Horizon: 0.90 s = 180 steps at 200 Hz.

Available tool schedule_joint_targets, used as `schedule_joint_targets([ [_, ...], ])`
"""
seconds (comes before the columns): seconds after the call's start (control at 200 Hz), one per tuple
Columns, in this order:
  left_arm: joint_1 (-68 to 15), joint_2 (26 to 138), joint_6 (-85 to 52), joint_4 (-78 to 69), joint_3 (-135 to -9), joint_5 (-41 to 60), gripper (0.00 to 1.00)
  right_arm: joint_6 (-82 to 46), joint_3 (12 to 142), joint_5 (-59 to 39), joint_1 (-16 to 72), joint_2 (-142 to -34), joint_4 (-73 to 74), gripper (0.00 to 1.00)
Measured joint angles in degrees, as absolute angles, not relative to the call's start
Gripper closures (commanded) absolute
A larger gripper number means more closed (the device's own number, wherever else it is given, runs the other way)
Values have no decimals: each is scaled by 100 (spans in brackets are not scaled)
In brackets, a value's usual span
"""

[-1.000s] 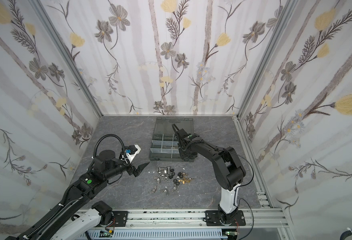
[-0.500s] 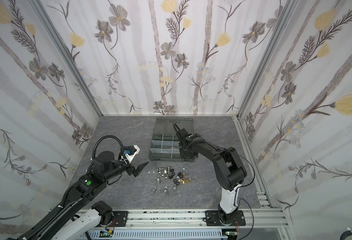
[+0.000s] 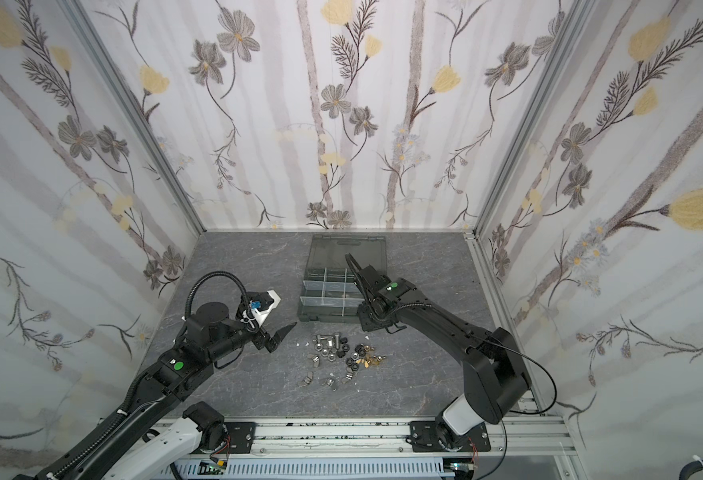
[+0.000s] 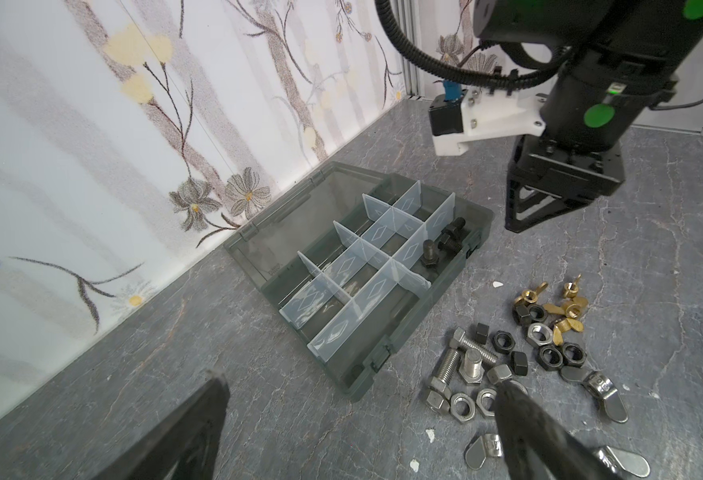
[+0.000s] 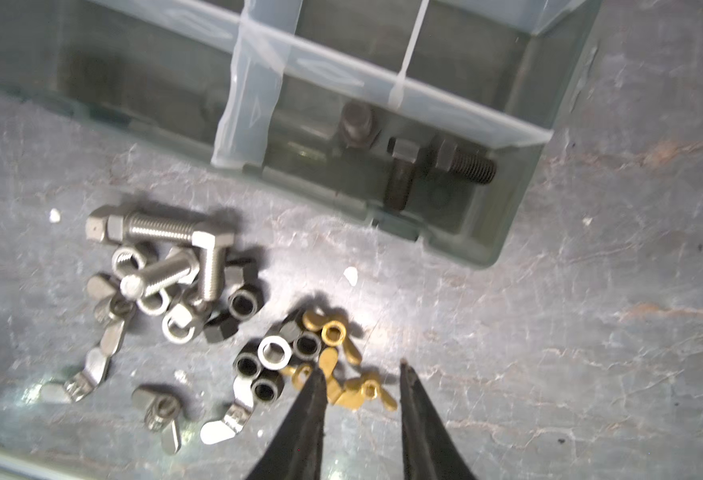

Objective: Sort the screws and nuts into containers
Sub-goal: 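Move the right gripper over the pile and grasp a brass wing nut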

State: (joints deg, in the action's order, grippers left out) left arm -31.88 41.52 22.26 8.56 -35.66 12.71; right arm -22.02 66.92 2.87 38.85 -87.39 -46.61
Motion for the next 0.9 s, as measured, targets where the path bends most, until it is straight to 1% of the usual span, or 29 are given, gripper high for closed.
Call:
schedule_joint_targets([
  [0.21,-3194,4040,2235,751,-3448,1264,0,-2635,5835,-67,4185,-8490,-4515,70],
  [0.37,-3205,4005,2246,705,-3437,1262,0,-2845,5570,-209,4294,-8444,-4283,71],
  [0.43,-3205,3992,2246,705,-3433,1262,0,-2847,5555,-266,4346,-8493,-4224,74],
  [0.56,-3205,3916,2246,683,-3361,1245,0,-2840,5579,-261,4381,-8768,-4099,75],
  [0.744,-3210,3854,2248,674,-3334,1203,0,-2630,5898,-169,4377,-9312,-4108,74],
  [0.899,-3212,3837,2248,668,-3308,1164,0,-2495,6101,69,4359,-9524,-4222,72],
])
